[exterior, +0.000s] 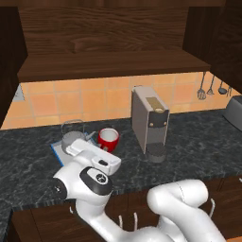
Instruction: Pick the kettle from the counter and place it on the tray. Then pick the mug from the cabinet and place it on the tray. Then close the cabinet doors.
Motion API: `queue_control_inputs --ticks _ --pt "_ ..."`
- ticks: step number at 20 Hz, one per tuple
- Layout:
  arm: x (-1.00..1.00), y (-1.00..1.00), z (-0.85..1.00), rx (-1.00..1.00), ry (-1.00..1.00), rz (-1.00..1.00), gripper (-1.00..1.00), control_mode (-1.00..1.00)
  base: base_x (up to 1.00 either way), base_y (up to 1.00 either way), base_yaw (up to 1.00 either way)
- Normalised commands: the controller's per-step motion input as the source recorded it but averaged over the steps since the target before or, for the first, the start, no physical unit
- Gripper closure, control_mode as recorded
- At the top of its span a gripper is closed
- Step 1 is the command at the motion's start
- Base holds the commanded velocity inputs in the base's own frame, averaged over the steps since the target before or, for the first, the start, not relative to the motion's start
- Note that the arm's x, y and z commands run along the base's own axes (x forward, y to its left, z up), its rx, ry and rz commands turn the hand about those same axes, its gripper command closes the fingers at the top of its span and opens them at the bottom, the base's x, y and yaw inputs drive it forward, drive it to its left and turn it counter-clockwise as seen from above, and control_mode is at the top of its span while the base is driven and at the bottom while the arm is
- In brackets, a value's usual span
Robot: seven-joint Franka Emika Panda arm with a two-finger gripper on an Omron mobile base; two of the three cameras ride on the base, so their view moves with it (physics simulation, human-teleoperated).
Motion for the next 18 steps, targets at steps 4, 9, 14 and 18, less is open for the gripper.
queue_control_inputs --ticks 4,9,14,18 --pt "0.07 0.09 -0.22 0.02 0.0 -0.08 1.0 -1.0 0.0 0.0 0.0" --pt "0.3 0.13 -0.19 0.0 0.0 -0.04 1.0 -1.0 0.0 0.0 0.0" --pt "0.29 0.13 -0.3 0.0 0.0 0.0 1.0 -1.0 0.0 0.0 0.0" --pt "0.19 0.23 -0.34 0.0 0.0 -0.01 1.0 -1.0 0.0 0.0 0.0"
